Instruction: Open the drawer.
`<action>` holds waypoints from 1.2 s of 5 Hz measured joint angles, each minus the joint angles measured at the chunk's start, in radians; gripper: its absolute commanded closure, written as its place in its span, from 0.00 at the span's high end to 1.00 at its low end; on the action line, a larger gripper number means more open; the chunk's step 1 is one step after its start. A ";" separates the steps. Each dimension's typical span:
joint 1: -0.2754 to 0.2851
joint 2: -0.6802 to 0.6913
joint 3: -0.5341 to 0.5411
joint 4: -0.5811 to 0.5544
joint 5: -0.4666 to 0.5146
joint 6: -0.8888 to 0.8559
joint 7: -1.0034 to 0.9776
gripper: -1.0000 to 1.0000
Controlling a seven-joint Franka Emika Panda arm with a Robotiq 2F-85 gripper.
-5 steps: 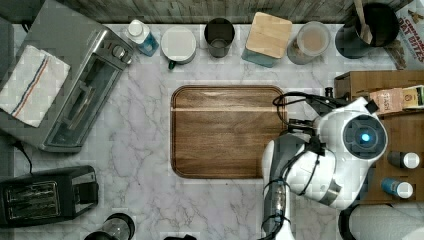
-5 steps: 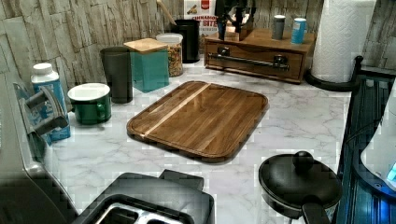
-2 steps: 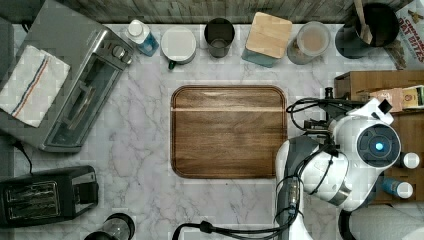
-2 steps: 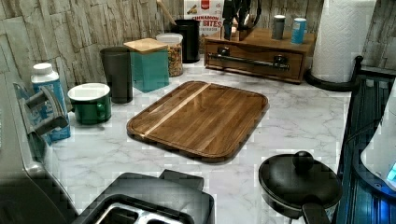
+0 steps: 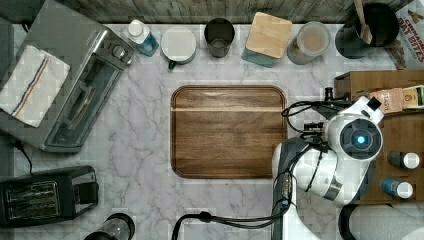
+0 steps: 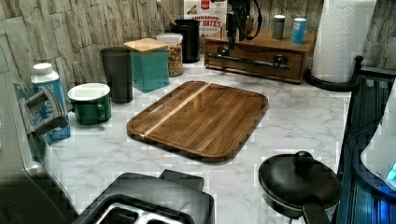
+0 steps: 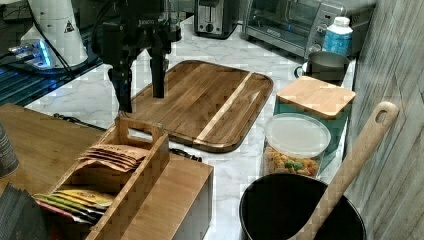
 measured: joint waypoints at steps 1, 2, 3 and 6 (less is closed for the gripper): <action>-0.001 0.000 -0.002 -0.027 -0.036 0.032 0.058 1.00; -0.009 -0.001 0.001 -0.051 0.011 0.080 0.054 1.00; -0.029 0.026 0.003 -0.055 0.099 0.134 0.050 1.00; -0.073 0.161 0.002 -0.063 0.140 0.220 0.047 1.00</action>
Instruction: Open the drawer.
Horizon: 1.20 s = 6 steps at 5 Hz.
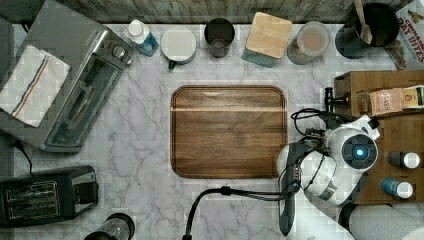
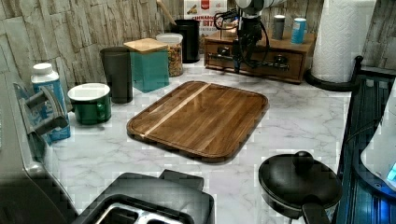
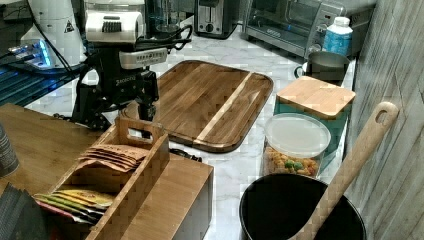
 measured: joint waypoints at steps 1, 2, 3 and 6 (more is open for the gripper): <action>0.000 -0.011 0.000 -0.020 0.001 0.027 0.009 1.00; 0.004 -0.027 0.000 -0.029 -0.024 0.025 0.037 1.00; 0.026 -0.048 -0.003 -0.029 -0.038 -0.005 0.088 1.00; 0.083 -0.076 0.016 -0.031 -0.093 0.026 0.073 1.00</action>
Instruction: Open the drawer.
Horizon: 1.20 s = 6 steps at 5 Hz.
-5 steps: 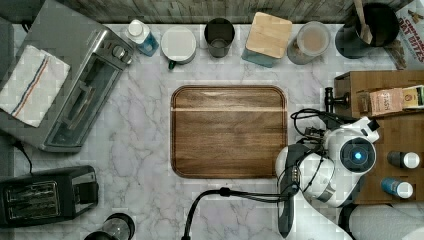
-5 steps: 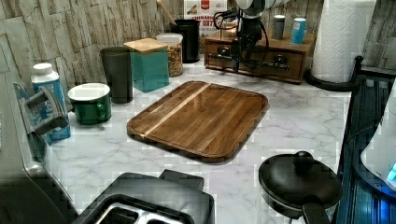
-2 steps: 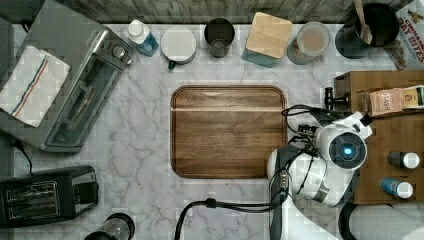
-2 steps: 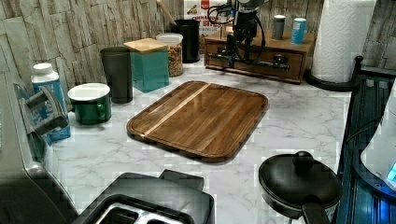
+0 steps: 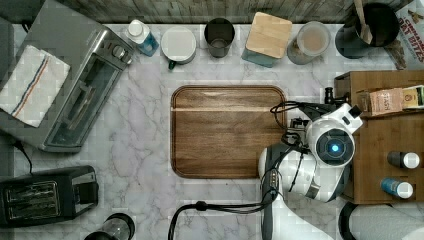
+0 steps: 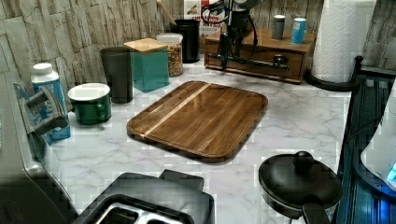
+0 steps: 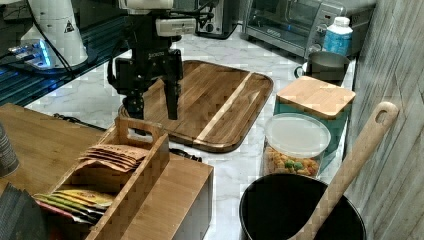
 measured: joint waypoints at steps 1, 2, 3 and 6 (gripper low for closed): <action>-0.011 0.021 0.012 0.002 0.043 0.000 -0.074 1.00; -0.013 0.032 0.013 0.002 0.063 -0.010 -0.082 1.00; -0.004 0.006 0.015 -0.008 0.050 -0.102 0.061 1.00; 0.190 -0.087 0.043 -0.115 0.010 -0.186 0.247 1.00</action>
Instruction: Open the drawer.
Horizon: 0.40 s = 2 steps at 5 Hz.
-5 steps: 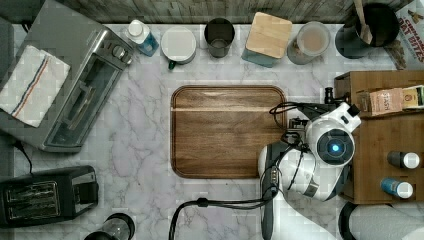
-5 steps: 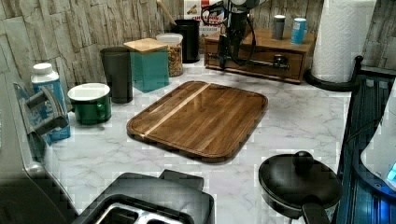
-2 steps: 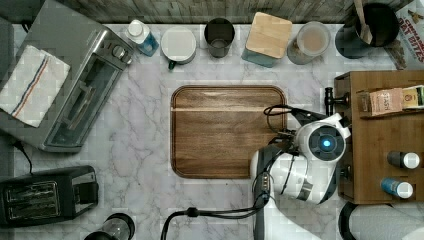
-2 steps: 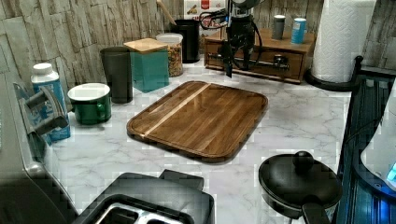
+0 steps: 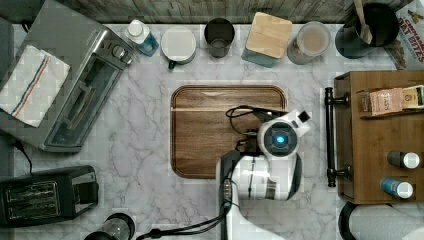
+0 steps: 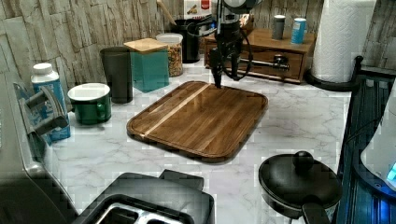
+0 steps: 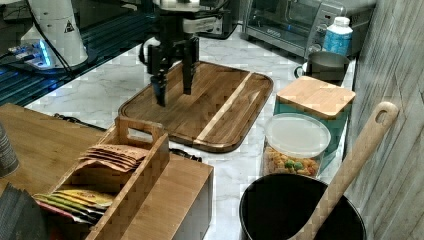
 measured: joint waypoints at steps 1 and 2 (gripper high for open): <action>0.080 -0.005 0.017 0.000 0.000 -0.030 0.032 1.00; 0.118 -0.026 0.053 -0.010 0.000 -0.045 0.104 1.00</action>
